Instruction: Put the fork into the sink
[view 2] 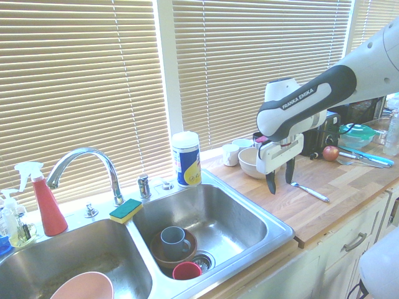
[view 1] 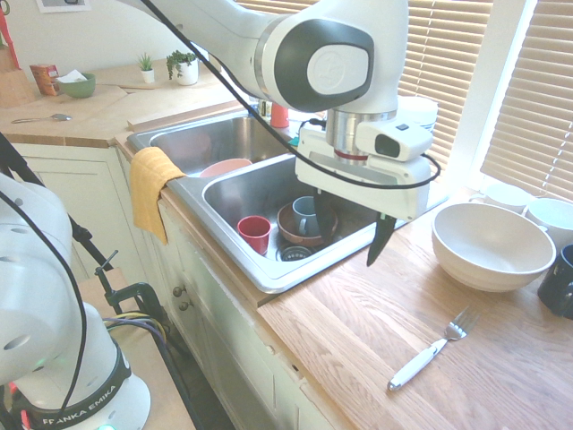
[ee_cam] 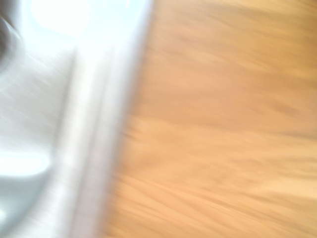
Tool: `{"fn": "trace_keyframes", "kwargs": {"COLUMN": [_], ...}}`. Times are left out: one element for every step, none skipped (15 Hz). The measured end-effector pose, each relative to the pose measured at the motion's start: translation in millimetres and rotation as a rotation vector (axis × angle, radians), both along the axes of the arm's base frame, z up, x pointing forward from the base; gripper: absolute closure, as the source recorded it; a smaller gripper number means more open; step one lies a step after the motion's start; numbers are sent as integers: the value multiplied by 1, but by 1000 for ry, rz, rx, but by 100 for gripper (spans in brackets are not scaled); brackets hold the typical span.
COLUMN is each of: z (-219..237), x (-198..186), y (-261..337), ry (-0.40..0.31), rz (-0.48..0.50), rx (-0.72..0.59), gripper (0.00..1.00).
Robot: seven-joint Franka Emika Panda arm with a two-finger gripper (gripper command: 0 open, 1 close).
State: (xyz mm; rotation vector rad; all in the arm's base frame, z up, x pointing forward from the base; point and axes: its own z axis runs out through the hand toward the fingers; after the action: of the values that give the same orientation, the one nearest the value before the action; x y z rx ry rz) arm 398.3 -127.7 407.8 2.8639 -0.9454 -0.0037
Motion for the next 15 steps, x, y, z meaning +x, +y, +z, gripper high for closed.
{"fn": "trace_keyframes", "kwargs": {"z": [0,-2,-5,-9,-14,-20,-26,-32,-39,-45,-50,-55,-59,-64,-68], "x": [-4,-8,-12,-14,-15,-15,-12,-9,-7,-3,0,3,6,8,10], "y": [-16,-31,-48,-63,-76,-88,-98,-106,-113,-118,-122,-127,-131,-136,-139], "ry": [-1,-8,-15,-23,-28,-28,-27,-22,-15,-13,-14,-18,-20,-22,-24], "rz": [4,3,-8,-28,-51,-70,-87,-101,-114,-126,-141,-158,-173,-183,-195], "rx": [6,16,27,33,38,44,47,48,51,55,61,68,75,76,81], "gripper": [0,0,0,0,0,0,0,0,0,0,0,0,0,0,0]}}
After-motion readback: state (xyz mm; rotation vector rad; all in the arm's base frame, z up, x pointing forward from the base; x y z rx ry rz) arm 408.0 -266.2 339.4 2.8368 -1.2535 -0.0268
